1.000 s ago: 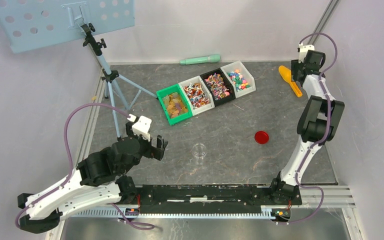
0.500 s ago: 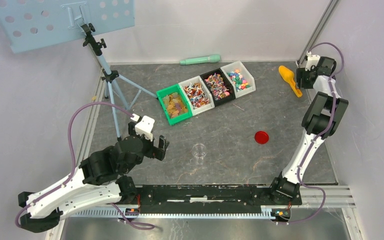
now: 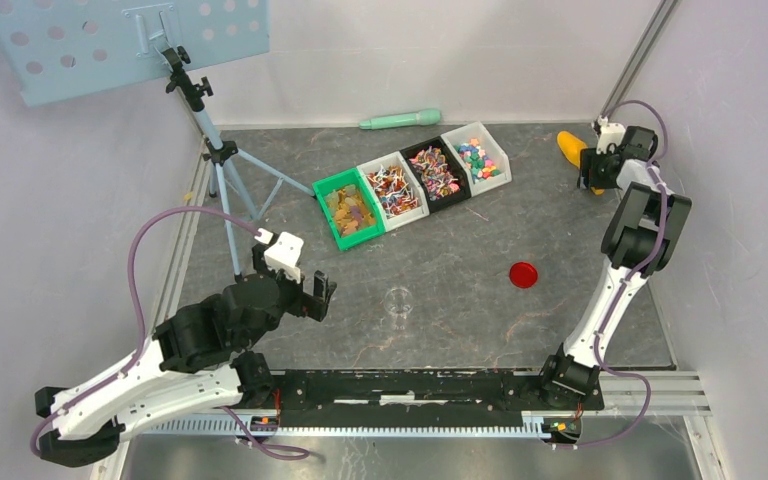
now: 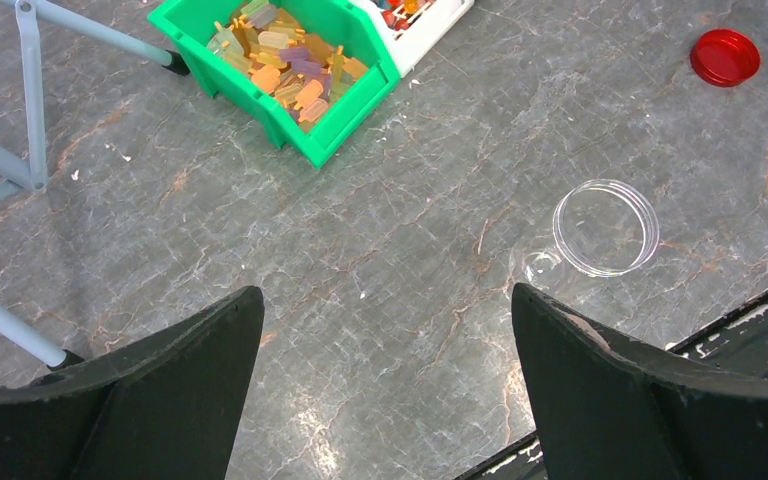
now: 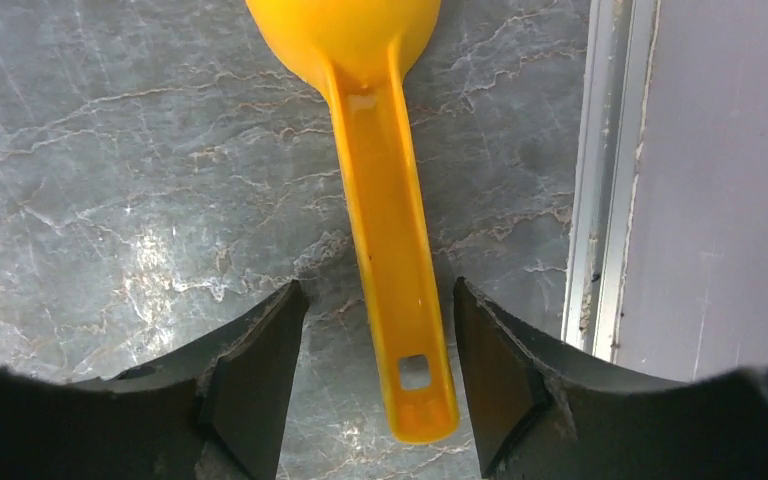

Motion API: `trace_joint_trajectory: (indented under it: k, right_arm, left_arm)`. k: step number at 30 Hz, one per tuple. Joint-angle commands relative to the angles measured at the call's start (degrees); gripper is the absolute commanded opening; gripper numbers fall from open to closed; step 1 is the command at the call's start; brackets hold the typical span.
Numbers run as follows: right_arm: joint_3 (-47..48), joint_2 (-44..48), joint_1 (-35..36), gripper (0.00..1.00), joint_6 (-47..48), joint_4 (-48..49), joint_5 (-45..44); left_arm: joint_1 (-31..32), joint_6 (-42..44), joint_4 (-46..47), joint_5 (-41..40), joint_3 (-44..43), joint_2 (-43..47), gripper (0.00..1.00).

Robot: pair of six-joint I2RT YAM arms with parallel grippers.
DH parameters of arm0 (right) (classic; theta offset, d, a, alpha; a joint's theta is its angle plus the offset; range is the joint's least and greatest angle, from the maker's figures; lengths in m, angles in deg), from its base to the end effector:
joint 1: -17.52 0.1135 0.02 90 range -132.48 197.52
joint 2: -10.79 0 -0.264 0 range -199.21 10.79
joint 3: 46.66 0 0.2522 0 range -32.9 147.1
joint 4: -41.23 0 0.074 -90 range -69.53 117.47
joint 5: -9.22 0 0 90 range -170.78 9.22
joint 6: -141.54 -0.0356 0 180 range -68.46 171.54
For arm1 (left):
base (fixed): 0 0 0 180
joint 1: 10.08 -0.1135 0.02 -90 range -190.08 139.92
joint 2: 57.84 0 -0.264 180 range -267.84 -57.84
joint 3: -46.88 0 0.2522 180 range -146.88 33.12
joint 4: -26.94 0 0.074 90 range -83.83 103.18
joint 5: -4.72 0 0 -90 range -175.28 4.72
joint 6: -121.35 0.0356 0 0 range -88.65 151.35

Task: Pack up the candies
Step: Pick up the spatula from the center of the board.

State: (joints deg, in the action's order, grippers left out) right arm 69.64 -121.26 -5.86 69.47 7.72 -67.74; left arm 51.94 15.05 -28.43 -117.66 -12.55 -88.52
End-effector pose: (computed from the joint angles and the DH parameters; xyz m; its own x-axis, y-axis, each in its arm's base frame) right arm 0.4718 -0.1952 0.1587 -0.7391 -0.0072 -0.6736 0.0251 0.9990 -0.0383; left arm 0.0671 -0.0856 0.3229 -0.3480 0.1499 -0.9254 0.4412 0.8972 -0.0206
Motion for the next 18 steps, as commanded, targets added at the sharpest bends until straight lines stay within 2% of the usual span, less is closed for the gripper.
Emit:
trace_joint_trajectory:
  k: [1,4,6,9,15,18]
  right_arm:
    - [-2.17,0.79,-0.11,0.62,1.11,2.93,-0.3]
    - [-2.64,1.34,-0.09,0.55,1.31,3.45,-0.64]
    - [-2.97,2.12,-0.09,0.37,1.27,3.99,-0.89]
    - [-3.72,4.22,-0.1,0.23,0.93,4.62,-1.82]
    - [-5.81,11.75,-0.13,0.11,-2.01,5.39,-5.12]
    - [-6.89,16.65,-0.09,0.1,-4.12,4.45,-4.33]
  left_arm:
    - [0.11,2.33,2.08,0.24,0.14,1.08,1.0]
    - [0.12,2.32,2.07,0.04,0.07,1.44,1.0]
    - [0.12,2.32,2.11,-0.03,0.14,1.46,1.0]
    - [0.1,2.33,2.12,0.1,0.06,1.43,1.0]
    - [0.12,2.34,2.06,0.13,0.05,1.62,1.0]
    - [0.11,2.33,2.12,0.16,0.05,1.69,1.0]
